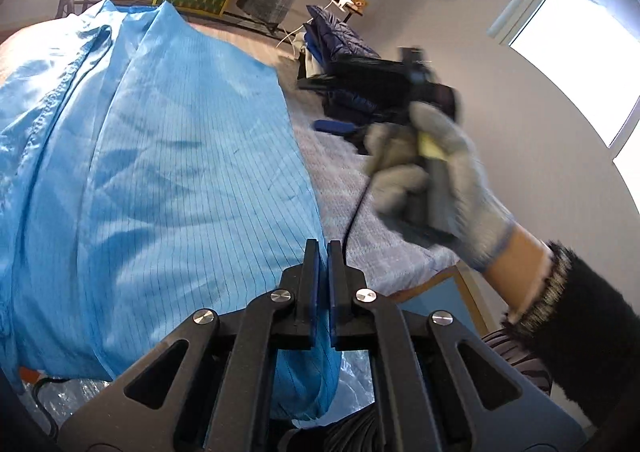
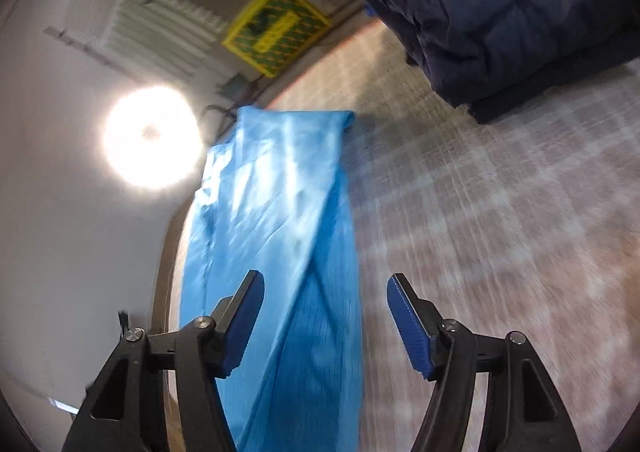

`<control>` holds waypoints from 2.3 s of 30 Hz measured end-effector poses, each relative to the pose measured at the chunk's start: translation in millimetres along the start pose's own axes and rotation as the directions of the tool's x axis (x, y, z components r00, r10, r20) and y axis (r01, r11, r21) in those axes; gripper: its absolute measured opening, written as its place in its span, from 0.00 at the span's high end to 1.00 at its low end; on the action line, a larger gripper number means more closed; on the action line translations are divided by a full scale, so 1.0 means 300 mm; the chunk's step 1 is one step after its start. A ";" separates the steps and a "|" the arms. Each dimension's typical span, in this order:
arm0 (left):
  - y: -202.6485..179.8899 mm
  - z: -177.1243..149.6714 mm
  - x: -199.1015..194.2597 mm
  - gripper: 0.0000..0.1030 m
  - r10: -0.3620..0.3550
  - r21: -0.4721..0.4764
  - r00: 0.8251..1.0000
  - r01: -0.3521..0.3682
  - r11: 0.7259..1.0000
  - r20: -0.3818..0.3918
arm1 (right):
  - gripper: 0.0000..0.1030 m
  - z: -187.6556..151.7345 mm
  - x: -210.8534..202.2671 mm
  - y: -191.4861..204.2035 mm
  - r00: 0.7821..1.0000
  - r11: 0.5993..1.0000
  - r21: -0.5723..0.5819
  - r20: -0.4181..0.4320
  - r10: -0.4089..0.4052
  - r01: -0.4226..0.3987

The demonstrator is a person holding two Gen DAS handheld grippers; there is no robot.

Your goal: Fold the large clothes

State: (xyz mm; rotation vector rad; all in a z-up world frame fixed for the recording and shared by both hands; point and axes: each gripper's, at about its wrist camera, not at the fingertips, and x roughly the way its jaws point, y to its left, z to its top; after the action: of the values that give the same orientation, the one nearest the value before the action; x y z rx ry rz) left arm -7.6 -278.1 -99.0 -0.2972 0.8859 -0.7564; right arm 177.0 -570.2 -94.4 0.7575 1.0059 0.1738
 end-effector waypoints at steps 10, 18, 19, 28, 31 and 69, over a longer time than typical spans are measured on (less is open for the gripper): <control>-0.051 -0.108 0.132 0.94 0.138 0.196 0.989 -0.124 0.973 -0.055 | 0.38 0.060 0.119 0.012 0.996 0.999 -0.032 -0.089 0.010 -0.013; -0.118 -0.171 0.239 0.53 0.219 0.308 0.972 -0.185 0.933 -0.079 | 0.33 0.099 -0.184 -0.184 0.997 0.999 0.001 0.067 0.042 -0.043; -0.129 -0.172 0.253 0.53 0.241 0.331 0.968 -0.206 0.921 -0.069 | 0.33 0.097 -0.206 -0.223 0.996 0.998 0.032 0.080 0.048 -0.051; -0.056 -0.079 0.249 0.98 0.171 0.218 0.980 -0.146 0.965 -0.100 | 0.33 0.106 -0.176 -0.226 0.993 0.994 0.028 0.059 0.106 -0.108; -0.015 -0.035 0.170 0.98 0.071 0.076 0.994 -0.065 0.995 -0.082 | 0.33 0.103 -0.108 -0.179 0.994 0.994 0.015 0.022 0.108 -0.108; 0.406 -0.132 -0.248 1.00 0.040 -0.339 0.999 -0.037 0.940 0.001 | 1.00 -0.070 0.509 0.823 0.914 0.724 -0.569 0.143 -0.379 0.389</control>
State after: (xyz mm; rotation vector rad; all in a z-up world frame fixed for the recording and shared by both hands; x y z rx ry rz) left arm -11.1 -136.9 -143.7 -0.5857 1.0117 -0.5626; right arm 292.9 -307.4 -48.2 -0.0338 0.9967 0.1059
